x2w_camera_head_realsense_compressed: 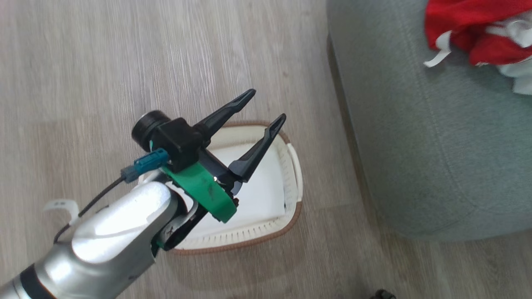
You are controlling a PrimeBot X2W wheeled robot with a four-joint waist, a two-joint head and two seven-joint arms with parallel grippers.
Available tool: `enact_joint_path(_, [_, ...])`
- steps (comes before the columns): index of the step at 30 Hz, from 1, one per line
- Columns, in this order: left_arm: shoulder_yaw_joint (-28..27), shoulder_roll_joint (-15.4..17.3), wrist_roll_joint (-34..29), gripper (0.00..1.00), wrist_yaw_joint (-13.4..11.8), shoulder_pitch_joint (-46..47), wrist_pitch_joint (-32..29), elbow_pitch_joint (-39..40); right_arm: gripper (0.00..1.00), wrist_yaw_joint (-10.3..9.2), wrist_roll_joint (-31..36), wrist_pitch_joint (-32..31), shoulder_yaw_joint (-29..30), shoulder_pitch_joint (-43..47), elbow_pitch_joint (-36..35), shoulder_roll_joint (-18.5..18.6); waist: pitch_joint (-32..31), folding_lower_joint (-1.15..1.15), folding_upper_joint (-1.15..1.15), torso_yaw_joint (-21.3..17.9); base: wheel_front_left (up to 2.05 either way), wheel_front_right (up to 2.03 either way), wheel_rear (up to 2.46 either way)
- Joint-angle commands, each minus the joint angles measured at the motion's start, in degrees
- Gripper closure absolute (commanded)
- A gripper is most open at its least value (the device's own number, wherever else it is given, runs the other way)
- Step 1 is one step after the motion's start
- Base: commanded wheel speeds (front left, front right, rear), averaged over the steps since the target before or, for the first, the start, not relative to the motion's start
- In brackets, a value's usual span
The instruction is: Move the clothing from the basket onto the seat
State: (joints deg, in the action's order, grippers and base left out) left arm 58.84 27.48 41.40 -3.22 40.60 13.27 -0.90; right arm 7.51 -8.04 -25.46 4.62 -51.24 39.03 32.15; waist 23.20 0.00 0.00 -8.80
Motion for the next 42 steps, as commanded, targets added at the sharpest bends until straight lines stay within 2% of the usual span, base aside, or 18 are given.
enact_joint_path(1, [-2.5, 0.6, 0.7, 0.0, -0.9, 0.3, 0.6, 1.1, 0.0, -0.02, -1.7, 1.4, -1.3, 1.2, -2.7, 3.0, -3.2, 0.0, 0.0, -0.9, 0.0, 0.0, 0.0])
enact_joint_path(10, [-4.9, -0.2, 2.1, 0.0, -2.9, -3.5, 1.4, 0.4, 0.0, -0.02, -10.9, 13.2, -5.8, 6.1, -7.7, 6.0, -10.3, 0.0, 0.0, 0.0, 0.0, 0.0, 0.0])
enact_joint_path(17, [-6.6, -0.7, 2.7, 0.0, -3.7, -6.1, 1.6, -0.2, 0.0, -0.02, -15.3, 19.6, -6.6, 10.2, -12.0, 7.0, -14.8, 0.0, 0.0, 2.0, 0.0, 0.0, 0.0])
enact_joint_path(21, [-8.1, -0.8, 3.0, 0.0, -4.4, -8.0, 1.7, -0.4, 0.0, -0.02, -17.4, 22.7, -5.1, 13.7, -15.9, 6.2, -17.2, 0.0, 0.0, 4.0, 0.0, 0.0, 0.0])
enact_joint_path(29, [-12.8, -0.8, 2.7, 0.0, -6.4, -12.3, 1.7, -0.5, 0.0, -0.02, -16.9, 24.9, -1.1, 24.5, -26.9, -0.3, -20.4, 0.0, 0.0, 8.0, 0.0, 0.0, 0.0])
enact_joint_path(38, [-20.6, -0.1, 0.2, 0.0, -9.7, -19.3, 1.7, 0.0, 0.0, -0.02, -10.9, 24.0, 3.1, 39.3, -41.5, -12.9, -21.8, 0.0, 0.0, 11.7, 0.0, 0.0, 0.0])
enact_joint_path(42, [-24.2, -0.9, -0.8, 0.0, -9.8, -23.4, 1.7, 0.7, 0.0, -0.02, -9.1, 24.6, 4.8, 45.6, -44.9, -17.2, -23.1, 0.0, 0.0, 13.3, 0.0, 0.0, 0.0])
